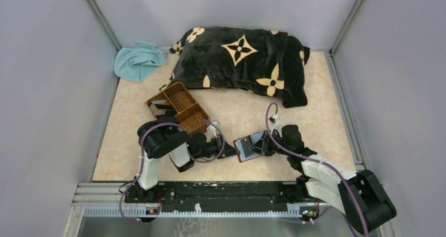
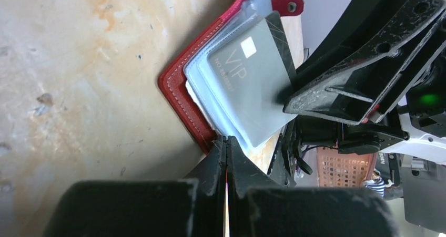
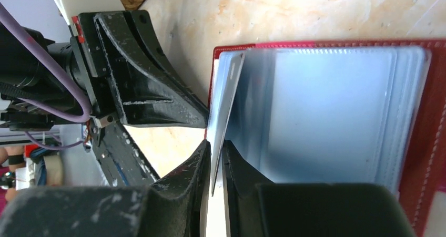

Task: Take the credit cards out of the card holder

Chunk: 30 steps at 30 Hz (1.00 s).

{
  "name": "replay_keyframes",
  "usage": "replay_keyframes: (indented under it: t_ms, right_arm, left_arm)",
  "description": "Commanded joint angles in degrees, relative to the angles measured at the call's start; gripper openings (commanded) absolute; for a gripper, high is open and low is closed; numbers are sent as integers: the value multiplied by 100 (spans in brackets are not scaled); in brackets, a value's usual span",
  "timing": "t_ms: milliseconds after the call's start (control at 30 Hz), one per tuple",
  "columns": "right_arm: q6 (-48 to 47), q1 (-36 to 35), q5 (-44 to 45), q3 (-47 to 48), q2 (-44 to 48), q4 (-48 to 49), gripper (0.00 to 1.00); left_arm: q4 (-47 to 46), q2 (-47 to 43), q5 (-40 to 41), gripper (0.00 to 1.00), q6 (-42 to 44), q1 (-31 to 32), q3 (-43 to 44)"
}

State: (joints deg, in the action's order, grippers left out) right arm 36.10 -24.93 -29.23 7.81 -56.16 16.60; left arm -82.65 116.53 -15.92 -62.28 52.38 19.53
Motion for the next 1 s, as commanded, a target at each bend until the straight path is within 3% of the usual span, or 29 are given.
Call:
replay_keyframes:
  t_ms: [0,233,967]
  right_arm:
    - [174,51,-255,-102,-26,761,13]
    - [189,49,-285,-212,-82,877,4]
    - [358,-57,-329,-358,-749,1689,4]
  left_arm:
    - [407,-285,-67,0,144,-39,202]
    - [487,-342,-48,0,147,-36,251]
    - [905,-585,-86,0,249,-35,413]
